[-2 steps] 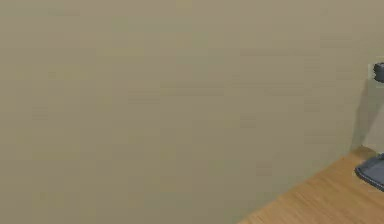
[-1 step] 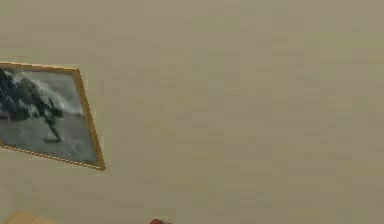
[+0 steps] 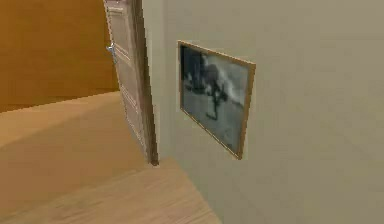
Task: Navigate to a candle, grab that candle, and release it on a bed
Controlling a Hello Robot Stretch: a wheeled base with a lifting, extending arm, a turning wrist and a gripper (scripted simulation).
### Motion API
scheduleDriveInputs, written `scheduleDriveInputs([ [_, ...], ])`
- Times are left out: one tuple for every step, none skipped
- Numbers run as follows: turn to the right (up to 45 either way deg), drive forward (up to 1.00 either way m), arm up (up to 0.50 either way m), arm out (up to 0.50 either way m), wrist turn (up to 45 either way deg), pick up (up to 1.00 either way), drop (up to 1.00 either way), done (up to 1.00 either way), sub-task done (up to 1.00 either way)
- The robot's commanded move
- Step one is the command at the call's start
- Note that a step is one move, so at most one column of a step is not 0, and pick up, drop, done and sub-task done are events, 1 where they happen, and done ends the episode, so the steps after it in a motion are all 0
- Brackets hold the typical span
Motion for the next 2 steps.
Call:
scheduleDriveInputs([
  [-45.0,0.00,0.00,0.00,0.0,0.00,0.00,0.00,0.00],
  [-9.0,0.00,0.00,0.00,0.0,0.00,0.00,0.00,0.00],
])
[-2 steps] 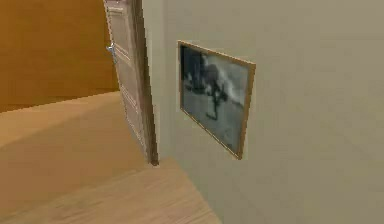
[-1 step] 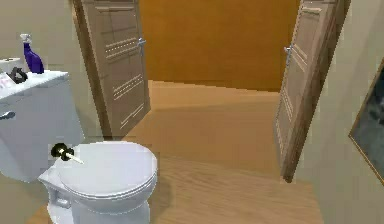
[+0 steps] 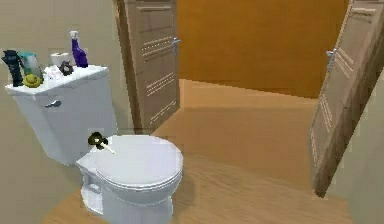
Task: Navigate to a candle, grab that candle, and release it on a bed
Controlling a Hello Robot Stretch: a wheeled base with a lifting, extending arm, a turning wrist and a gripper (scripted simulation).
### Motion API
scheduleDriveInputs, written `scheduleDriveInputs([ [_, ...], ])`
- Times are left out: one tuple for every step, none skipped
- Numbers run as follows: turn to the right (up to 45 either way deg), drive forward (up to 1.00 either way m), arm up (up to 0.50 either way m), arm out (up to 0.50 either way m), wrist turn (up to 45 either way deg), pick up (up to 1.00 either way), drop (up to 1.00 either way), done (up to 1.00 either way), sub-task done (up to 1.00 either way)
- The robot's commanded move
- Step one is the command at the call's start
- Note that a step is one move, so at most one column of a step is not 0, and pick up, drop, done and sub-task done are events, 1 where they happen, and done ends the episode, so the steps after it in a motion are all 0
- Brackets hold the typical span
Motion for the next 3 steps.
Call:
scheduleDriveInputs([
  [0.0,0.30,0.00,0.00,0.0,0.00,0.00,0.00,0.00],
  [-45.0,0.00,0.00,0.00,0.0,0.00,0.00,0.00,0.00],
  [-45.0,0.00,0.00,0.00,0.0,0.00,0.00,0.00,0.00],
])
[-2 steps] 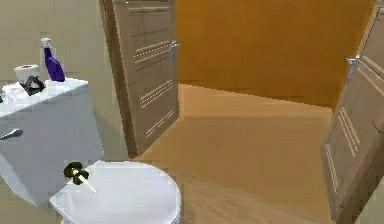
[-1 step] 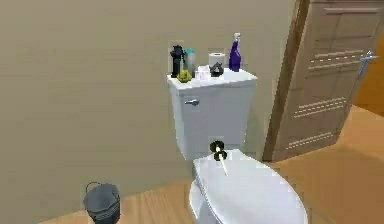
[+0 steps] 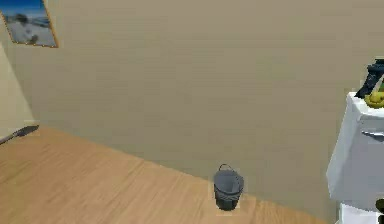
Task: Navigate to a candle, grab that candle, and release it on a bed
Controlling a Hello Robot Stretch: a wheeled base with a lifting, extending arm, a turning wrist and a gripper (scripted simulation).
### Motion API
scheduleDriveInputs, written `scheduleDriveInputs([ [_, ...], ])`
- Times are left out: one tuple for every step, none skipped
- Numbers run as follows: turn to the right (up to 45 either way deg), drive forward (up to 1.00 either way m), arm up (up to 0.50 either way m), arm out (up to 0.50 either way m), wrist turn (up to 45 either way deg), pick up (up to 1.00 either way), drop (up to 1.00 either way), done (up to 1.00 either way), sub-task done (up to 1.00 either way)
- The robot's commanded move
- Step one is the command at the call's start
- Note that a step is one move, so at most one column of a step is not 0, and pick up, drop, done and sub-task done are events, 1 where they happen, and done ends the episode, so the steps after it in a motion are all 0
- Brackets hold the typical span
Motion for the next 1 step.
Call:
scheduleDriveInputs([
  [-33.0,0.00,0.00,0.00,0.0,0.00,0.00,0.00,0.00],
])
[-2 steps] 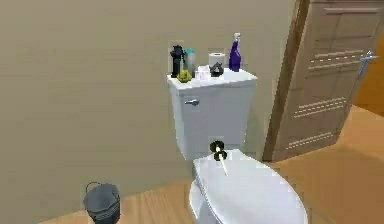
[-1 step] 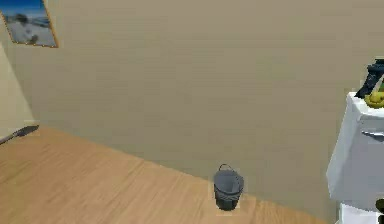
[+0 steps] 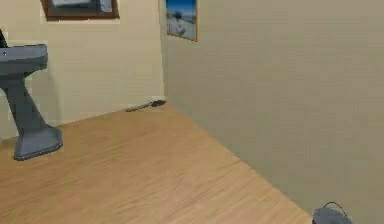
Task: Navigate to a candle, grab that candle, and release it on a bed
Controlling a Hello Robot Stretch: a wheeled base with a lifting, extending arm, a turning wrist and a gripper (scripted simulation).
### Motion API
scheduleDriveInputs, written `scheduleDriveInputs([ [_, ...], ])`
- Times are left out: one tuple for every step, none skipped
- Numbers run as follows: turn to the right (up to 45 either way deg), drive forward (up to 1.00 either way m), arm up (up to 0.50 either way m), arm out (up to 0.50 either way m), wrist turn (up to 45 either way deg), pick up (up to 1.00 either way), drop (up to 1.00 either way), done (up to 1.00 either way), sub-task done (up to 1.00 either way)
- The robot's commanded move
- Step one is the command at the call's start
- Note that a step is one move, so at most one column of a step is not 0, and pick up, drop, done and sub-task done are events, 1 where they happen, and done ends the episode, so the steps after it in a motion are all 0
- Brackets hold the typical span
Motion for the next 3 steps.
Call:
scheduleDriveInputs([
  [45.0,0.00,0.00,0.00,0.0,0.00,0.00,0.00,0.00],
  [12.0,0.00,0.00,0.00,0.0,0.00,0.00,0.00,0.00],
  [0.0,0.55,0.00,0.00,0.0,0.00,0.00,0.00,0.00],
])
